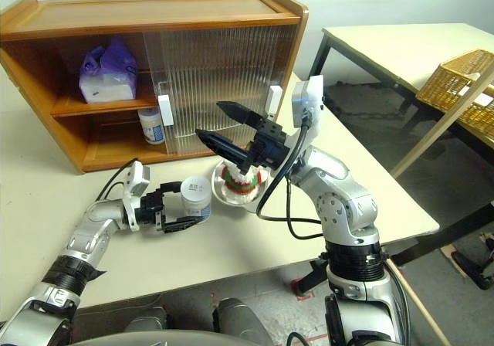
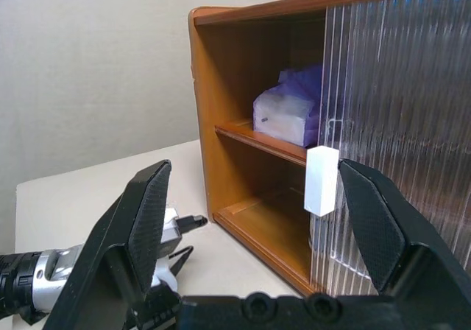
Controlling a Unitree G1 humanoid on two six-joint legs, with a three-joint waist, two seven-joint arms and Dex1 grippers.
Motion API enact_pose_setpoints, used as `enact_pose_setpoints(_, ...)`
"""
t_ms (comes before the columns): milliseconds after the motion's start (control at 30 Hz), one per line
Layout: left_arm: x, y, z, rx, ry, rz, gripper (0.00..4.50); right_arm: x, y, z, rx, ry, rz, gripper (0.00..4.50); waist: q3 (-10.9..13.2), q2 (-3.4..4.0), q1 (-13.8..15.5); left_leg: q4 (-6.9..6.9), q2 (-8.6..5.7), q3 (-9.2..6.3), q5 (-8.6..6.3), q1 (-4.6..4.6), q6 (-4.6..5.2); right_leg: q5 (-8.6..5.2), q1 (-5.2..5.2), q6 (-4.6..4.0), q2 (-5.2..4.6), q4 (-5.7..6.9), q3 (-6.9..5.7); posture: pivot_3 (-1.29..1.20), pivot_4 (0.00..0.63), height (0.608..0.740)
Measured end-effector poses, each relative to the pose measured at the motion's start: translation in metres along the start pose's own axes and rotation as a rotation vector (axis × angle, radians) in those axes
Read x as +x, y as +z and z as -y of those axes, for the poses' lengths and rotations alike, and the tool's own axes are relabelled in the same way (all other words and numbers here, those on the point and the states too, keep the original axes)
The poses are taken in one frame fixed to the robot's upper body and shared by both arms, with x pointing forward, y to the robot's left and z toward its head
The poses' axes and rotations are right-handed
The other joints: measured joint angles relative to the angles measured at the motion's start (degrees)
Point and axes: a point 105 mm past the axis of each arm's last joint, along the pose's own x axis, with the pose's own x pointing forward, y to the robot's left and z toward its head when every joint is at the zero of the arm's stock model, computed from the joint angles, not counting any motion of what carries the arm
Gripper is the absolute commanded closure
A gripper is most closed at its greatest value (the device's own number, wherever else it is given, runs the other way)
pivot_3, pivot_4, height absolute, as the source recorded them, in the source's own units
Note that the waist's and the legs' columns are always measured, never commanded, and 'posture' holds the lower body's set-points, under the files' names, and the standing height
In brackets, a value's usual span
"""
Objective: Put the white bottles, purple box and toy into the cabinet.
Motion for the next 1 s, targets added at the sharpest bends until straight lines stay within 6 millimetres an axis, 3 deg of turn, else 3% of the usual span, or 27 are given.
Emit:
enact_pose_setpoints(333,-0.001,-0.006,-0.001,-0.008,0.007,-0.013,0.02,0.0,0.0,0.0,0.0,-0.003,0.0,0.0,0.0,0.0,-0.1,0.01,0.0,0.0,0.01,0.0,0.01,-0.02,0.0,0.13,0.0,0.0,0.0,-0.21,0.032,0.74)
enact_pose_setpoints(533,-0.001,-0.005,-0.003,-0.006,0.018,-0.01,1.44,0.0,0.0,0.0,0.0,-0.003,0.0,0.0,0.0,0.01,-0.1,0.01,0.0,0.0,0.01,0.0,0.01,-0.01,0.0,0.13,0.0,0.0,0.01,-0.21,0.029,0.74)
enact_pose_setpoints(767,-0.003,-0.005,-0.008,-0.016,0.054,-0.005,1.44,0.0,0.0,0.0,0.0,-0.003,0.0,0.0,0.0,0.01,-0.2,0.02,0.0,0.01,0.02,0.0,0.03,0.0,0.0,0.16,0.0,0.0,0.01,-0.2,0.031,0.74)
enact_pose_setpoints(1000,-0.033,0.005,-0.033,-0.026,0.28,0.041,1.44,0.0,0.0,0.0,0.002,-0.002,0.001,0.0,0.0,0.02,-0.5,0.01,0.0,0.01,0.06,0.0,0.04,-0.02,0.0,0.25,0.05,0.0,0.01,-0.19,0.032,0.74)
